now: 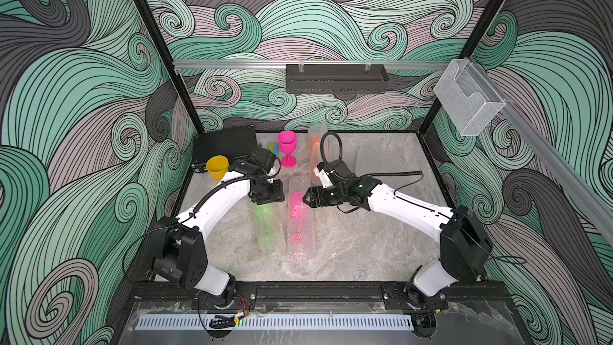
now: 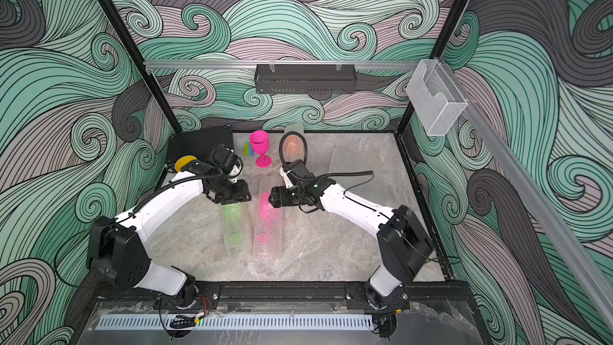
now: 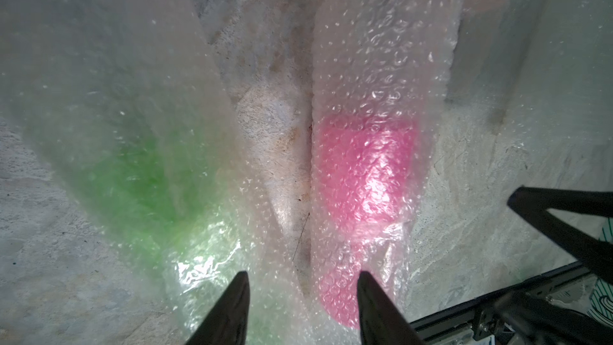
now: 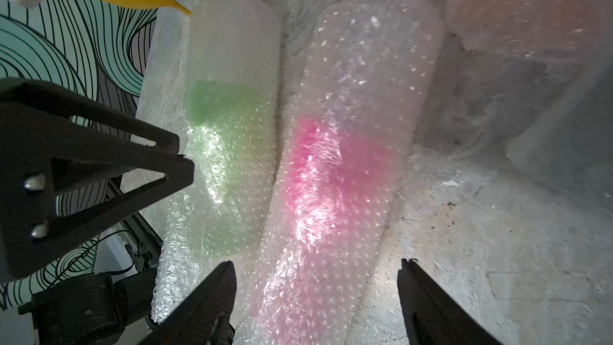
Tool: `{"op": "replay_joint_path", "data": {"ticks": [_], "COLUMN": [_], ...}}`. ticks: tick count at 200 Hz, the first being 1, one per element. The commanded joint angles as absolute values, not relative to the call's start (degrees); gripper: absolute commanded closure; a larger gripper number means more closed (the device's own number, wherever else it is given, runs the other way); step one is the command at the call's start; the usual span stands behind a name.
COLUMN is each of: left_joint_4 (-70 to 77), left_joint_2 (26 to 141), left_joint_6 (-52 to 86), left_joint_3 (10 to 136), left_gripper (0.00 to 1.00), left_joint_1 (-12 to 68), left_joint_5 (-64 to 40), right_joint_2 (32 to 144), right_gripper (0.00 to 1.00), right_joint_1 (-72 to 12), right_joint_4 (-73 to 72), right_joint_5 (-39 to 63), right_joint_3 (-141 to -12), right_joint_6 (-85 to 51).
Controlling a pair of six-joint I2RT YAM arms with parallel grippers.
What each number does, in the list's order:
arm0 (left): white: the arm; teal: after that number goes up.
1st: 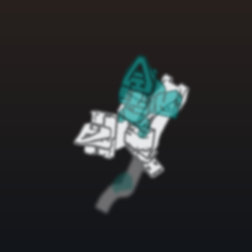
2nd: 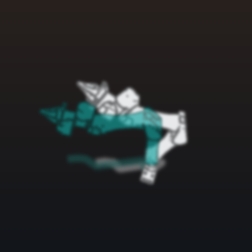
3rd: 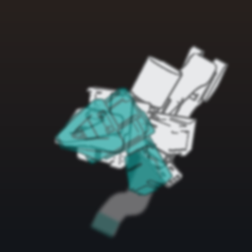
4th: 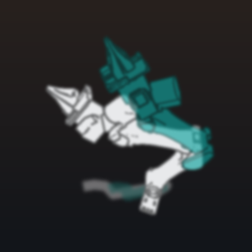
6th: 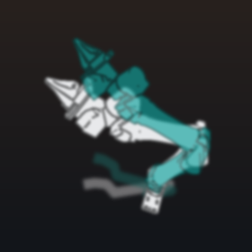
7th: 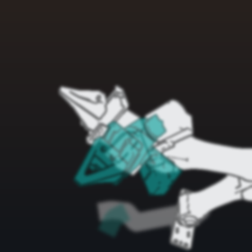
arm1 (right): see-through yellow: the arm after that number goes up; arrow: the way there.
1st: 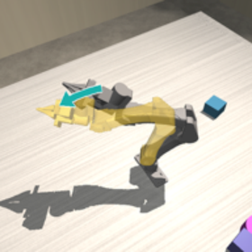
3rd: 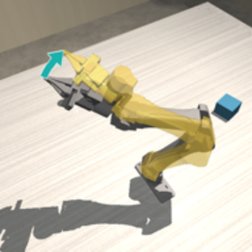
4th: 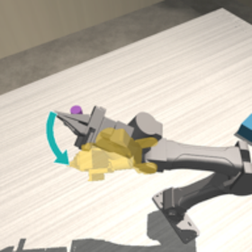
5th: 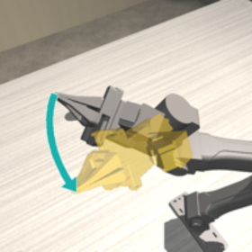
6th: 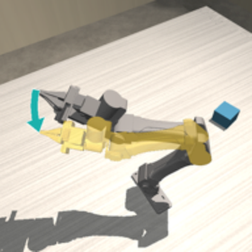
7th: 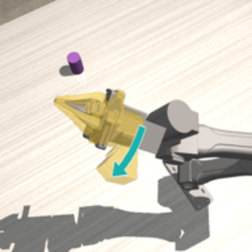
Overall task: Unpack wine glasses from bubble wrap
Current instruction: Unwrap the bubble wrap at the center of the board.
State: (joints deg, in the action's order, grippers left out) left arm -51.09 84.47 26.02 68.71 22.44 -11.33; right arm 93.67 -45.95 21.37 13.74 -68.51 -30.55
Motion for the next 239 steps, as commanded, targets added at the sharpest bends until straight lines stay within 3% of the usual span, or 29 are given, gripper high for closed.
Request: {"op": "replay_joint_path", "data": {"ticks": [1, 53, 167, 196, 239], "left_joint_4": [-49.2, -46.3, -39.3, -36.4, -35.0], "left_joint_2": [82.2, 79.5, 79.3, 79.7, 81.1], "left_joint_6": [27.1, 27.9, 30.6, 32.5, 32.1], "left_joint_3": [67.6, 64.3, 60.9, 59.0, 58.2], "left_gripper": [0.48, 0.48, 0.49, 0.49, 0.48], "left_joint_1": [21.5, 20.0, 19.9, 21.4, 24.2], "left_joint_5": [-13.2, -15.9, -26.2, -28.6, -31.4], "right_joint_2": [96.0, 100.4, 100.5, 98.9, 96.5], "right_gripper": [0.21, 0.31, 0.89, 0.96, 0.97], "right_joint_1": [-48.5, -50.8, -49.9, -47.9, -45.7], "right_joint_4": [26.5, 33.0, 35.5, 34.4, 33.5], "right_joint_5": [10.8, 6.3, 3.3, 3.9, 4.5], "right_joint_3": [-71.2, -74.8, -73.2, -70.9, -68.1], "right_joint_6": [-28.5, -25.8, -24.9, -24.9, -24.8]}}
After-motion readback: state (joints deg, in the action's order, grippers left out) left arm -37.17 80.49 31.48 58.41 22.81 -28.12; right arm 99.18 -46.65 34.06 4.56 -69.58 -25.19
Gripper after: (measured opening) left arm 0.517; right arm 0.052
